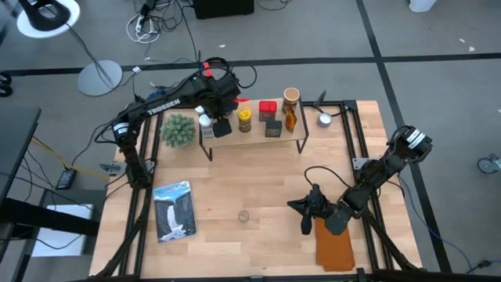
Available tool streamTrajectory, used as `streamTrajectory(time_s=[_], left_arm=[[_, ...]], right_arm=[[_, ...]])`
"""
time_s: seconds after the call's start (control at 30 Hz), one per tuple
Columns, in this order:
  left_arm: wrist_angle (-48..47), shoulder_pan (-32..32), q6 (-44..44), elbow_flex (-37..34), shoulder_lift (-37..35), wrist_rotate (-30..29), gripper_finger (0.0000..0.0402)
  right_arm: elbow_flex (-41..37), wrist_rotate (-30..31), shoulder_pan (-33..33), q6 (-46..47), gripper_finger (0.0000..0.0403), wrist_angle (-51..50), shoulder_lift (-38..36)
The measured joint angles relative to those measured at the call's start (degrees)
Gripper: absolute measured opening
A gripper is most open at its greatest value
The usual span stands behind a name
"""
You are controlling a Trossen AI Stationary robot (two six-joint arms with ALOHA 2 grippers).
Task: Shelf spices
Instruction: Put the green seasoning bottle on the shelf
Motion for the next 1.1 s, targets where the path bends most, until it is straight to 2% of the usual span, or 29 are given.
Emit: streamTrajectory(time_s=[0.23, 0.57, 0.77, 1.1], left_arm=[[2.1, -0.7, 2.9, 0.0, 0.0, 5.9, 0.028], [6.4, -0.7, 6.0, 0.0, 0.0, 7.4, 0.028], [6.9, -0.6, 6.0, -0.1, 0.0, 3.2, 0.028], [5.3, -0.1, 4.2, -0.1, 0.0, 0.8, 0.028]], right_arm=[[0.0, 0.0, 0.0, 0.0, 0.0004, 0.0, 0.0], [0.0, 0.0, 0.0, -0.5, 0.0003, 0.0, 0.0], [0.0, 0.0, 0.0, -0.5, 0.0002, 0.0, 0.0], [0.0, 0.0, 0.0, -0.5, 0.0004, 0.0, 0.0]])
